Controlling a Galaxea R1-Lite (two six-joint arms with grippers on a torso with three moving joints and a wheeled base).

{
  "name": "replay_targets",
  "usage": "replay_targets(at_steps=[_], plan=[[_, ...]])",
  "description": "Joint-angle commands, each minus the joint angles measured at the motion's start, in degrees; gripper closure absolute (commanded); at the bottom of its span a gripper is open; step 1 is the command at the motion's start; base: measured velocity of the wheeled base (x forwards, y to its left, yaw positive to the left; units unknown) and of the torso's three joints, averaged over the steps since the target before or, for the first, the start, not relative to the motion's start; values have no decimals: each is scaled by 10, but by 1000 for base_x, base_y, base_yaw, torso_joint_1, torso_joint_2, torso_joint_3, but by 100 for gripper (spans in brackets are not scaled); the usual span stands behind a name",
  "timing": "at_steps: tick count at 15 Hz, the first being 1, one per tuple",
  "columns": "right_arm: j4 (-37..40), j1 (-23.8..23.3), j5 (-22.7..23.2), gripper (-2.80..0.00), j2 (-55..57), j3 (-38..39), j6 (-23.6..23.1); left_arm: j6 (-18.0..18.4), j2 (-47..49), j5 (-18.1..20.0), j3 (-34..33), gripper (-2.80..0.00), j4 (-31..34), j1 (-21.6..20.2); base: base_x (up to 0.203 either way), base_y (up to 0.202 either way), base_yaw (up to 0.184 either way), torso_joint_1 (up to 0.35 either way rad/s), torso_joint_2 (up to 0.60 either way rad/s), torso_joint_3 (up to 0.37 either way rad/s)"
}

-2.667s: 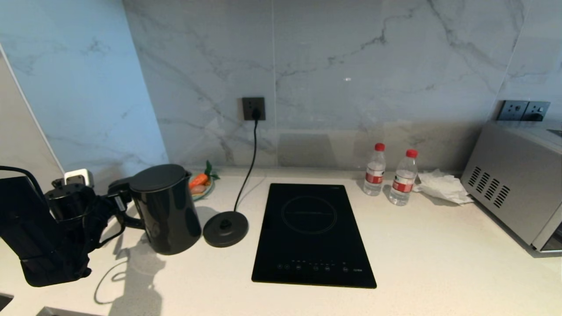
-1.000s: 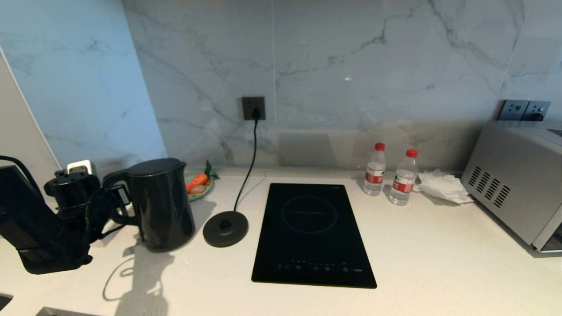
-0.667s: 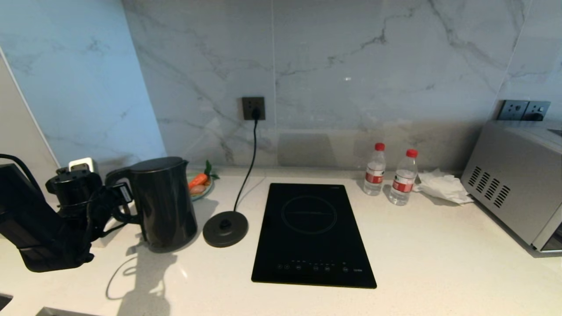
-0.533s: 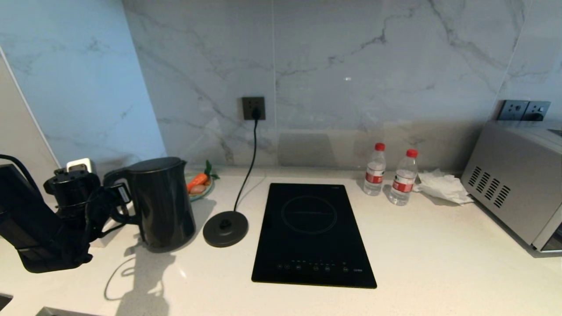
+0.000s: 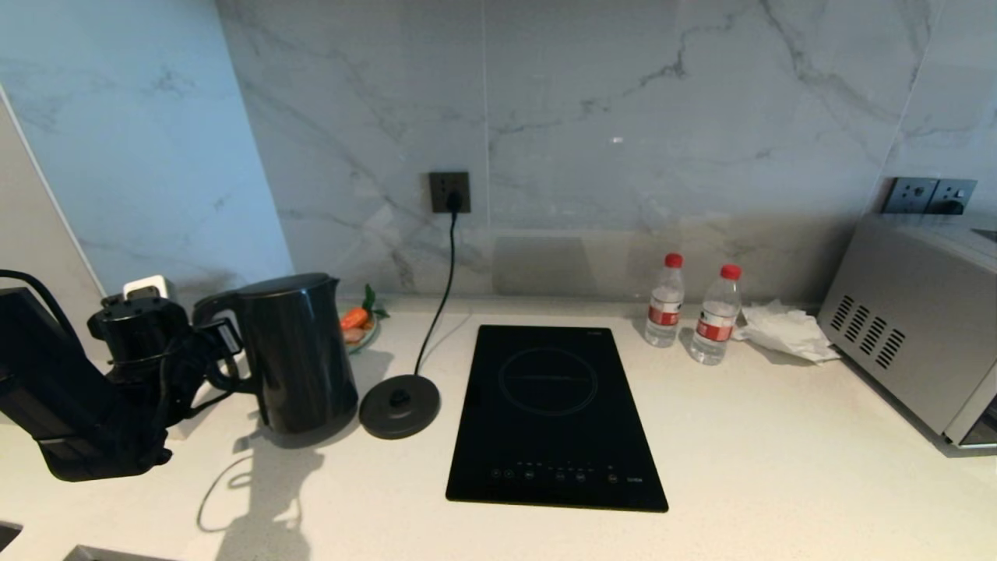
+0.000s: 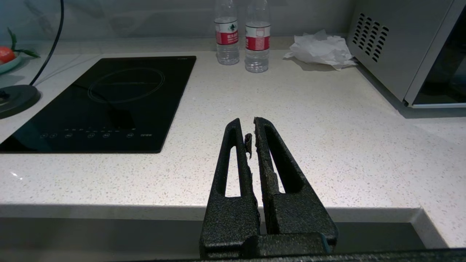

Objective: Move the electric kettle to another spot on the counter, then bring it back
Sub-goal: Place it on the power base

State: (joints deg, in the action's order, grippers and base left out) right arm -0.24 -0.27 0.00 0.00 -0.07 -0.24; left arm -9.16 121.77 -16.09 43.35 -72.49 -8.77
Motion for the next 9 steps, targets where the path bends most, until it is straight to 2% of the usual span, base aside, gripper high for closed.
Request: replay_targets(at_steps=[1,9], plan=[[0,0,0,0,0,1,0,-5,-4,-3,-1,0,-5,6,0,0,0,0,0,0],[0,0,0,0,0,0,0,-23,-12,-10,-6,0,-5,37,0,0,0,0,0,0]])
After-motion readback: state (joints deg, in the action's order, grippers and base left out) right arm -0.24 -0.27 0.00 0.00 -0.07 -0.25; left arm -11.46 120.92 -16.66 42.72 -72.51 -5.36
